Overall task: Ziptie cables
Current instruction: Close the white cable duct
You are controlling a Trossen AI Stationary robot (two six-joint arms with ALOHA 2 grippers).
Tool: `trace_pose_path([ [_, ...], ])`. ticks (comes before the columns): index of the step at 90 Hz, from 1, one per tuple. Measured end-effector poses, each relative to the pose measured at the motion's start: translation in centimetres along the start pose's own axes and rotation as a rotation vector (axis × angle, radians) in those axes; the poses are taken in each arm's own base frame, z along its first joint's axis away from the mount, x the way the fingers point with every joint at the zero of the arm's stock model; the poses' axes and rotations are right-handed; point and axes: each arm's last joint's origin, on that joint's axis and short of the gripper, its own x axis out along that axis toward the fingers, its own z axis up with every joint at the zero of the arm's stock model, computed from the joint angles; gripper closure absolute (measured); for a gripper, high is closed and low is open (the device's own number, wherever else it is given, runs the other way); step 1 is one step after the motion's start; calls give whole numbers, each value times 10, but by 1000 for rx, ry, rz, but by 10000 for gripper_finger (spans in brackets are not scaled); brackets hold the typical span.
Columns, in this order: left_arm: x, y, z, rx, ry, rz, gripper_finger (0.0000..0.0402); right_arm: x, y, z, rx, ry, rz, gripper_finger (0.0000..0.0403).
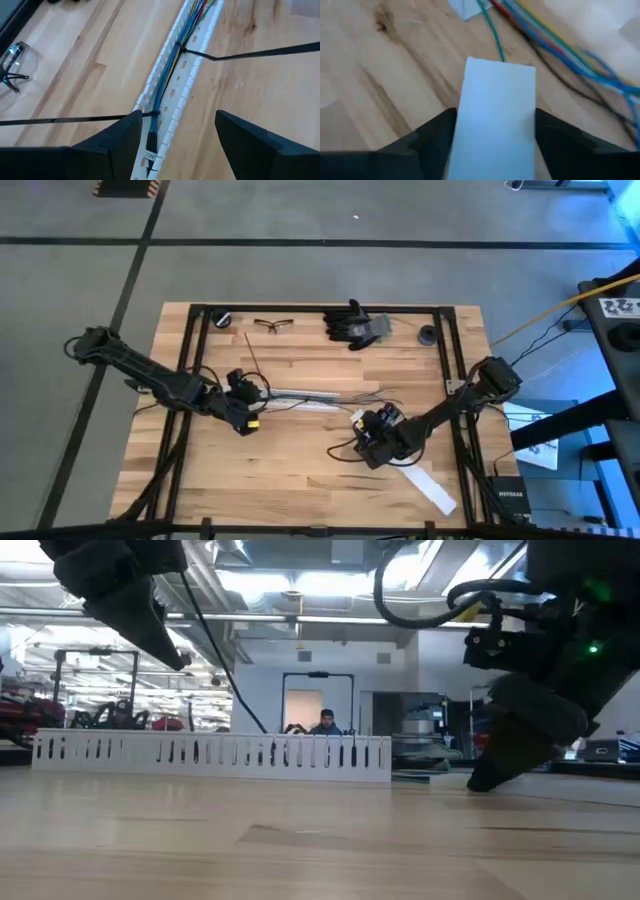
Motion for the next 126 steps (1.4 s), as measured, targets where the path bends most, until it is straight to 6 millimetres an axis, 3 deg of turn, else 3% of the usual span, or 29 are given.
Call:
trace_pose_path([
  [38, -4, 2, 1, -12, -14, -8, 165, -25, -10, 18, -107, -17, 63, 312],
  [54, -7, 4, 2, -7, -25, -14, 165, -27, -14, 24, -73, -21, 63, 332],
  [64, -8, 6, 4, -11, -33, -11, 165, -22, -17, 30, -40, 27, 74, 308],
  [78, -8, 13, 12, -23, -34, -10, 165, -22, -26, 41, -26, 71, 91, 240],
  [102, -3, 25, 27, -81, -33, -45, 165, -55, -57, 51, -55, 145, 85, 119],
  [112, 2, 27, 31, -96, -44, -62, 165, -64, -63, 52, -24, 209, 129, 95],
  [126, 12, 25, 30, -92, -61, -63, 165, -59, -62, 55, 21, 319, 214, 89],
])
